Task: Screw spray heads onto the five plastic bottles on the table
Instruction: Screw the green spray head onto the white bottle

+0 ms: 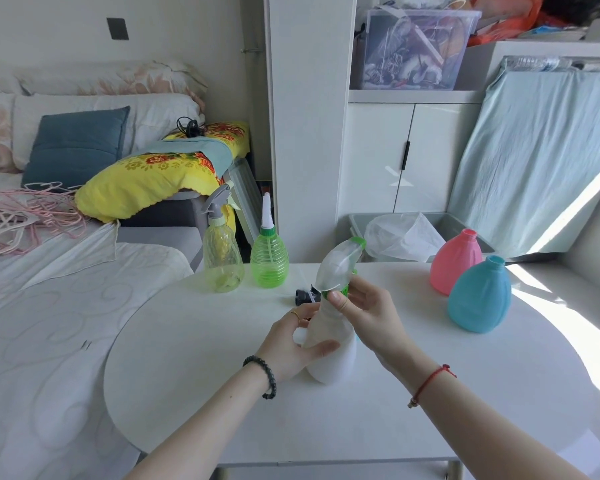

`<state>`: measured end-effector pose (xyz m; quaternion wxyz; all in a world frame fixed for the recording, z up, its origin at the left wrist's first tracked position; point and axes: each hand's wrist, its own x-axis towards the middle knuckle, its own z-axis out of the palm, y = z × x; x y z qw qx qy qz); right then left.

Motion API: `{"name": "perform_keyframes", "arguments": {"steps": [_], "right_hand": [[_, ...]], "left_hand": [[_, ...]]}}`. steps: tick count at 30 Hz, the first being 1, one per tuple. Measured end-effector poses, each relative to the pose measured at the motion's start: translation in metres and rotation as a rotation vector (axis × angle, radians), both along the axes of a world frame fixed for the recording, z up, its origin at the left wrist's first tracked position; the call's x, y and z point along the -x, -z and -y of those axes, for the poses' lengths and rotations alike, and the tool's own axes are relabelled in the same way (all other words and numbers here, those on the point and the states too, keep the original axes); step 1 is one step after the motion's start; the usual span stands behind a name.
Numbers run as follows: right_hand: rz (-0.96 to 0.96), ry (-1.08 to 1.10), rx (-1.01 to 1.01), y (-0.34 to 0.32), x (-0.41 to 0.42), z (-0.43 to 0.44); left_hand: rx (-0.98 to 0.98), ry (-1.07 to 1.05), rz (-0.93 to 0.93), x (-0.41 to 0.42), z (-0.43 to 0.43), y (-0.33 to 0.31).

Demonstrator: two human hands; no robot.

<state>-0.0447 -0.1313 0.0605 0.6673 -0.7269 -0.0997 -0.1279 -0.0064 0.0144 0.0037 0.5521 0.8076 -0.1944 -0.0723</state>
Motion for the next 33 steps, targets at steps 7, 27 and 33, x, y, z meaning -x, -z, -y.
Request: {"name": "perform_keyframes", "arguments": {"steps": [7, 27, 33], "right_hand": [[-0.069, 0.039, 0.074, 0.014, 0.004, 0.009], [0.025, 0.100, 0.255, -0.033, -0.195, 0.047], [-0.050, 0.054, 0.168, 0.018, -0.212, 0.058]], "left_hand": [[-0.018, -0.013, 0.030, 0.001, -0.001, -0.006], [-0.006, -0.069, 0.019, -0.173, 0.059, -0.066], [-0.110, -0.059, -0.021, -0.192, 0.064, -0.026]]}}
